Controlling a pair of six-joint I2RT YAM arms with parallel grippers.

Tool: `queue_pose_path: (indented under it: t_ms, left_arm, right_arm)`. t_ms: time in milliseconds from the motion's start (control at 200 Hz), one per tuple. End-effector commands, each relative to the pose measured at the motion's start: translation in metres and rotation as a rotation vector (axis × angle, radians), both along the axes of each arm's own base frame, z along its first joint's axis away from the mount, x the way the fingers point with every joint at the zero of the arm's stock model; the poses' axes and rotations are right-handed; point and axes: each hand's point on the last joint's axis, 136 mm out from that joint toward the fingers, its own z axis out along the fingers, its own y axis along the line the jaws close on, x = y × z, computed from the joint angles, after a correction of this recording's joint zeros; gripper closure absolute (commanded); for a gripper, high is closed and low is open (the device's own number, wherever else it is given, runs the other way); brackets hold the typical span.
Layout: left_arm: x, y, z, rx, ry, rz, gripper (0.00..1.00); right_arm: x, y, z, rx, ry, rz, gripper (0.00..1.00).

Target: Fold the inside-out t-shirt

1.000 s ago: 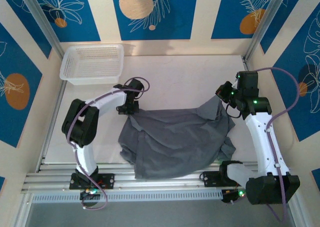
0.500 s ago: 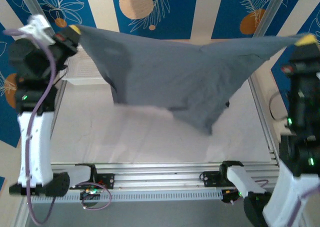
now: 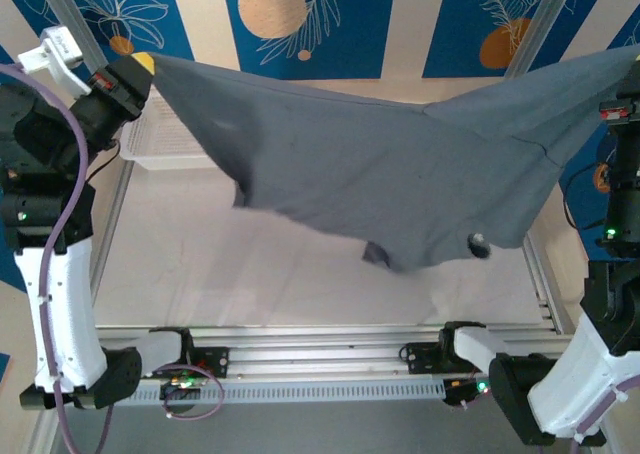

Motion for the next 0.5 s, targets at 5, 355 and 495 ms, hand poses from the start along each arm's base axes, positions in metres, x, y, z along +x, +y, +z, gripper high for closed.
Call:
queue_pose_path:
  t_ms: [5, 355, 495]
  left_arm:
    - [-0.075, 0.011, 0.056, 0.067, -0.247, 0.085, 1.00]
    - [-0.104, 0.009, 0.068, 0.092, -0.343, 0.087, 1.00]
    - [-0.061, 0.012, 0.048, 0.071, -0.260, 0.095, 1.00]
  right_arm:
    - [-0.059, 0.005, 0.031, -0.032, -0.143, 0.000, 1.00]
    - [-0.072, 0.013, 0.042, -0.064, -0.194, 0.033, 1.00]
    - [-0.014, 0.018, 0.032, -0.087, -0.110, 0.067, 1.00]
